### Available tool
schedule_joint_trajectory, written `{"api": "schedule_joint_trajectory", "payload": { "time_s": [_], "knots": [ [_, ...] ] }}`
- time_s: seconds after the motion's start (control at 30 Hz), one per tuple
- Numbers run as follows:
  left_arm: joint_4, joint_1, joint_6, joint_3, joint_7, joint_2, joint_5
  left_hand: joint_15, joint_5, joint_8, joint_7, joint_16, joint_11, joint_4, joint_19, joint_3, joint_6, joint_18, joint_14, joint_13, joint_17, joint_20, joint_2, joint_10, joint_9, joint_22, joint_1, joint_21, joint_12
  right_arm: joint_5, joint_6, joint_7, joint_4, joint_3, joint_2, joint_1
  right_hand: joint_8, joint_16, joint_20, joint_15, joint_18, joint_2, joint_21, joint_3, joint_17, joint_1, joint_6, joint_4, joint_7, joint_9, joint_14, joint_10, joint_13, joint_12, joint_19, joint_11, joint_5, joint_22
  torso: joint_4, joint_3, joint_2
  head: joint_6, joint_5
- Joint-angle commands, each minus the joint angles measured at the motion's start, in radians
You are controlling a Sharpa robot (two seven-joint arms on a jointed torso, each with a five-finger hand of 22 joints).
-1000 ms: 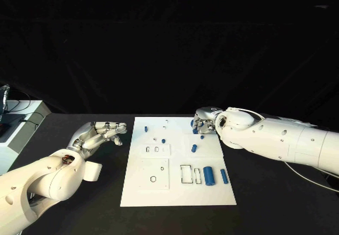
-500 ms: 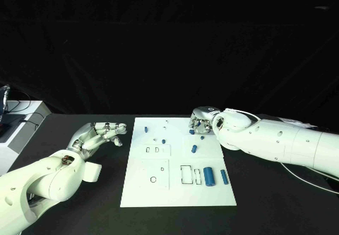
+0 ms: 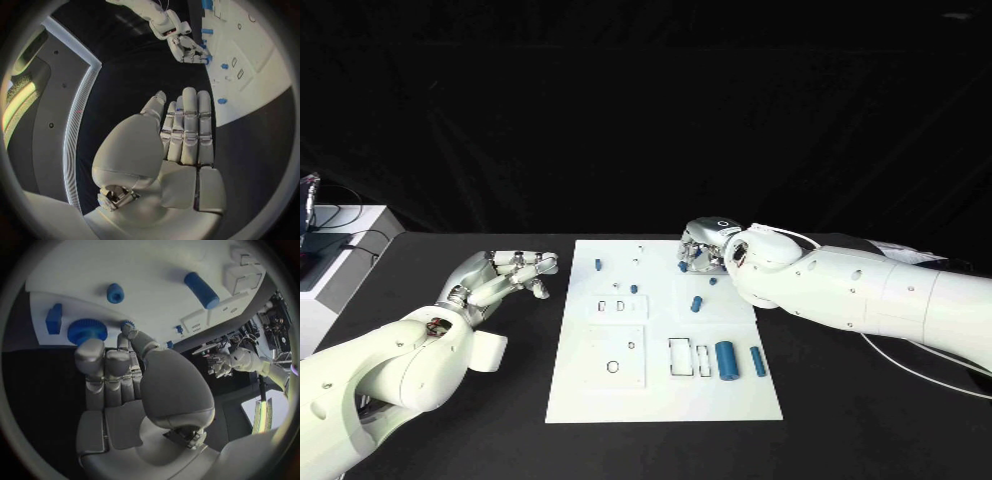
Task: Assemble the parts on the task board
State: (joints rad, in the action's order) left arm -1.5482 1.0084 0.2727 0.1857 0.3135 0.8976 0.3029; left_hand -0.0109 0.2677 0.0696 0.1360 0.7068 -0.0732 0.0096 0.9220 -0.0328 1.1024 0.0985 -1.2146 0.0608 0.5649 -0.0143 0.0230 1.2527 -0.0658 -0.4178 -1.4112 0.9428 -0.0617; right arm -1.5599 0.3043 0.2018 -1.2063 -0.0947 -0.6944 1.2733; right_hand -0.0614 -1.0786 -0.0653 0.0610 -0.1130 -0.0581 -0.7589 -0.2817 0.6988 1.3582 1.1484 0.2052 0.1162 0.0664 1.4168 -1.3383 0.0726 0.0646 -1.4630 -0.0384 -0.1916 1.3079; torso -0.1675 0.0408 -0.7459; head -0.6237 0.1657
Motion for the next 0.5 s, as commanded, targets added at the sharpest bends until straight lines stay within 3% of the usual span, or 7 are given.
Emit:
{"api": "schedule_joint_trajectory", "payload": {
  "time_s": [0.03,0.5],
  "knots": [
    [-0.001,0.0,-0.019,0.001,0.004,-0.002,-0.002,0.003,0.0,-0.004,-0.001,0.003,-0.003,-0.001,-0.008,0.006,-0.009,0.015,0.007,0.001,-0.001,-0.002,0.001,-0.008,0.0,0.001,-0.003,0.006,-0.002,-0.006,-0.004,-0.003,0.007,-0.002,0.008,-0.007,-0.001,0.004,-0.013,0.003,-0.016,-0.011,0.005,-0.001,0.002,-0.001,-0.009,-0.011,0.002,-0.001,0.001,-0.061,-0.001,0.0,-0.058,0.025,0.005,0.047,-0.0005,-0.0004,-0.001,-0.002,-0.001],
    [0.003,0.0,-0.018,0.001,0.002,-0.004,-0.002,0.001,0.0,-0.003,0.0,0.001,-0.004,-0.001,-0.011,0.007,-0.01,0.014,0.012,0.001,-0.004,-0.003,0.001,-0.011,0.0,0.003,-0.002,0.004,-0.002,-0.009,0.014,0.004,0.032,-0.004,0.032,-0.013,-0.001,0.003,-0.021,0.01,-0.009,-0.038,-0.001,0.015,0.019,-0.001,-0.058,-0.038,0.009,-0.001,0.004,-0.093,0.073,0.037,-0.06,0.034,0.009,0.061,-0.0004,-0.0002,0.0,-0.005,-0.003]
  ]
}}
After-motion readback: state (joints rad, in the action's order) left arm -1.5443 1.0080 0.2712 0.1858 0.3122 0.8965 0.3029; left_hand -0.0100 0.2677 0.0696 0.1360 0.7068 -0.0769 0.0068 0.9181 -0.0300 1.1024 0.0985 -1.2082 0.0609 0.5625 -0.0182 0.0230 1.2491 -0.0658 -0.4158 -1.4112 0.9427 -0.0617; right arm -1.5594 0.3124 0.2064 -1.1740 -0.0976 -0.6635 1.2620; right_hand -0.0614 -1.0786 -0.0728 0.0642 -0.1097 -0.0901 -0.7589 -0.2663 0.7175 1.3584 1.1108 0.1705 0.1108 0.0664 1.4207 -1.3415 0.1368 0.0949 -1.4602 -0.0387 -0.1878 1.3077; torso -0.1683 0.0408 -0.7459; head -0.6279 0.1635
